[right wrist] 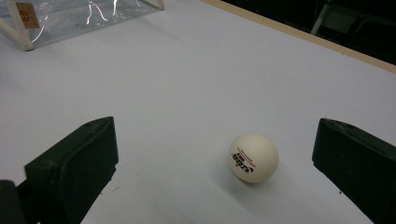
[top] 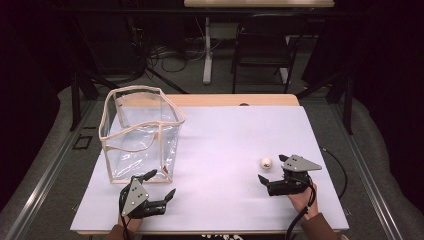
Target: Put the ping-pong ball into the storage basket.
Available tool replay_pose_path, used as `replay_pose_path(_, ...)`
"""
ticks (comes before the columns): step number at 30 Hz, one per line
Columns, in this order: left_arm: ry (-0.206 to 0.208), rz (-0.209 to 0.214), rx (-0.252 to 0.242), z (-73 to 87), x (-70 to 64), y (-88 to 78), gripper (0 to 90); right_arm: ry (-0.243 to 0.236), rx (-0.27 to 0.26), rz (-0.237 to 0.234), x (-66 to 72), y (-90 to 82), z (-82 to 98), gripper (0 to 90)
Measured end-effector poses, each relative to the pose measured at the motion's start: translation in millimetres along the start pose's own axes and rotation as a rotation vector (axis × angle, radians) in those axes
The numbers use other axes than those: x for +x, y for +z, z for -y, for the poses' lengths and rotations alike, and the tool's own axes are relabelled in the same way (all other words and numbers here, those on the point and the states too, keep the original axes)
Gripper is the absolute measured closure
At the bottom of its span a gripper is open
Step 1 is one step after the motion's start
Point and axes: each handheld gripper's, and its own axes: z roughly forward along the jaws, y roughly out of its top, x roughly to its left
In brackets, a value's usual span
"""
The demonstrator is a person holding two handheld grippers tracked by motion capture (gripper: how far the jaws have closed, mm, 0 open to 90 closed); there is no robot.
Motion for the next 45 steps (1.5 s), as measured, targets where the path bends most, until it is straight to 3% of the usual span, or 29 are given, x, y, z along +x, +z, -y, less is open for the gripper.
replay_pose_path(18, -0.001, 0.002, -0.001, -0.2, -0.6, 1.4, 15.9, 0.026, 0.046, -0.008, -13.3, 16.9, -8.8, 0.0)
replay_pose_path(45, 0.002, 0.000, -0.001, -0.4, 0.0, 1.1, 15.9, 0.072, 0.114, -0.026, -25.6, 43.5, -7.0, 0.0)
